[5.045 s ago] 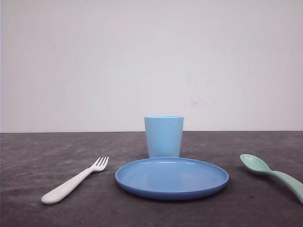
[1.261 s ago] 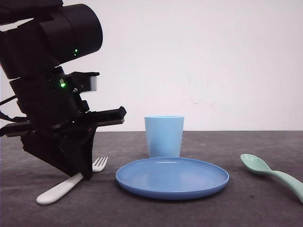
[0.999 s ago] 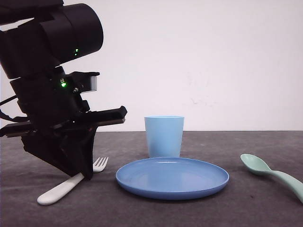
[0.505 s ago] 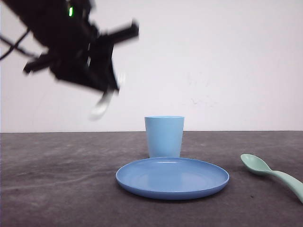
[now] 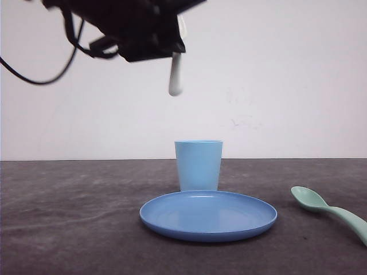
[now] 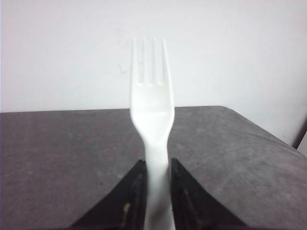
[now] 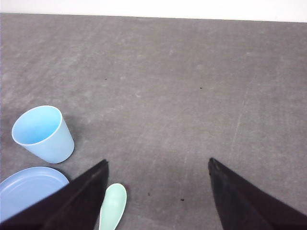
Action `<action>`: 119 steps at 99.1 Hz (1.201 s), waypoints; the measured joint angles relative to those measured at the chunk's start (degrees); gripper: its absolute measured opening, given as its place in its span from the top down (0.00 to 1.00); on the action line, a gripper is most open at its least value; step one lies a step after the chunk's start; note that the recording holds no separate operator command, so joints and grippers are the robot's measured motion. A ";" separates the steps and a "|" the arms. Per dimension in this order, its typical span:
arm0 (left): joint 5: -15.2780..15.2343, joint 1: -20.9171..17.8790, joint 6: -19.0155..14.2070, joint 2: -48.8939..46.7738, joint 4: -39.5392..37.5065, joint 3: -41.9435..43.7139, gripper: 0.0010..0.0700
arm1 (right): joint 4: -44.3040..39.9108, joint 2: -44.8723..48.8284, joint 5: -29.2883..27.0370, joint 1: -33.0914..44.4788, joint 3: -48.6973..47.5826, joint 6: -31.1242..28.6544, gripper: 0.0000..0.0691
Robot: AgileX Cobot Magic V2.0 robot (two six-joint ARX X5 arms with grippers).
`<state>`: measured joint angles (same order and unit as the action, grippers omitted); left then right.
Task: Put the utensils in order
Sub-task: 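Lift the white fork with the left gripper toward the blue cup, then lower the fork into the blue cup and open the left gripper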
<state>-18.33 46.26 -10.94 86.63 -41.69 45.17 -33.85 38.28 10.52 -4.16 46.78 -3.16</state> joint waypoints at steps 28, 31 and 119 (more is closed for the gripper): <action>0.02 0.00 2.32 9.97 -8.26 2.45 0.92 | 0.20 0.00 0.00 0.00 0.00 0.00 0.40; 0.02 -0.02 2.58 10.88 -8.28 3.13 0.92 | 0.20 0.00 0.00 -0.02 0.00 0.00 0.40; 0.35 -1.75 2.12 21.11 -9.92 4.98 0.92 | 0.85 2.82 -0.02 -1.46 0.00 0.22 0.40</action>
<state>-17.98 44.51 -8.82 107.74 -51.62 50.15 -32.99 41.10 10.50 -5.63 46.78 -2.94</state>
